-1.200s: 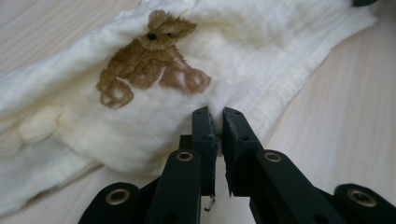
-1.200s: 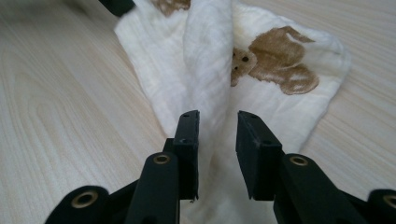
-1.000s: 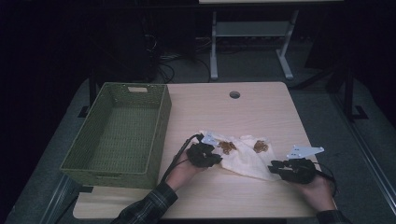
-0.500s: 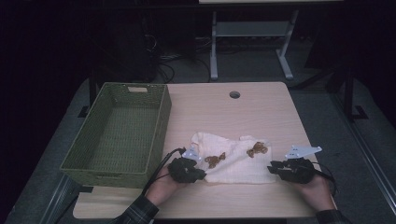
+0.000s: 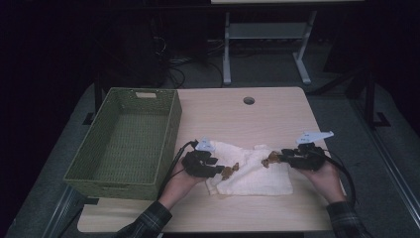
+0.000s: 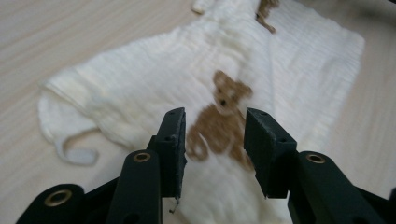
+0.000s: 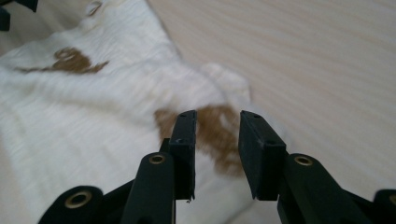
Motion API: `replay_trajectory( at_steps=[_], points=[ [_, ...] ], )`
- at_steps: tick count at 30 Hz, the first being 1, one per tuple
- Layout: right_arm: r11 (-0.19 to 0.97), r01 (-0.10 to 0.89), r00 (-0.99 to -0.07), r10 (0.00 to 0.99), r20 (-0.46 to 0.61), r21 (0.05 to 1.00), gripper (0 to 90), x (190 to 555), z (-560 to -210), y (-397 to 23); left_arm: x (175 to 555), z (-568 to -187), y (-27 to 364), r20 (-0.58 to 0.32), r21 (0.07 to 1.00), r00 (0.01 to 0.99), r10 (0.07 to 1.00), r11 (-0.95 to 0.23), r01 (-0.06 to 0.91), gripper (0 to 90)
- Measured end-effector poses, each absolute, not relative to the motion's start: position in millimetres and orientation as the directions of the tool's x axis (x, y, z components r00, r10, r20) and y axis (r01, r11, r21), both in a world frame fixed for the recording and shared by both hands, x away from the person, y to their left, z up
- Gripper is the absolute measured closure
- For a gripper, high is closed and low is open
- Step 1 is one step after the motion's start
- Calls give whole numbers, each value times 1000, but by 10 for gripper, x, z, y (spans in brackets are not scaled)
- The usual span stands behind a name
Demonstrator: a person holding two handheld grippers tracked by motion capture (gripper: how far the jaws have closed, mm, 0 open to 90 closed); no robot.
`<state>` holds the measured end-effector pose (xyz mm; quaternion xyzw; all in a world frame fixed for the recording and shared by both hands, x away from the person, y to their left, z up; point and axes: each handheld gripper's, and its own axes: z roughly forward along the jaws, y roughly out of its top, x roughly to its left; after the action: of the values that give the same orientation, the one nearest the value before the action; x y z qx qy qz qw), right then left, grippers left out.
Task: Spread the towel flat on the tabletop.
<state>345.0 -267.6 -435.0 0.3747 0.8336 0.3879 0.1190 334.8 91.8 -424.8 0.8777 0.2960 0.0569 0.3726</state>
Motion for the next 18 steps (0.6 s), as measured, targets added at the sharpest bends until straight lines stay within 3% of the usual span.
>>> replay_trajectory(
  at_steps=[11,18],
  points=[
    [454,540,-714,694,100,709,685,4065,-4381,-2318,3474,-4359,859,-98,674,833,544,-580,458,558],
    [511,531,-750,654,95,677,659,4259,-4520,-2112,3485,-4389,873,-97,667,835,541,-588,458,550]
  ],
)
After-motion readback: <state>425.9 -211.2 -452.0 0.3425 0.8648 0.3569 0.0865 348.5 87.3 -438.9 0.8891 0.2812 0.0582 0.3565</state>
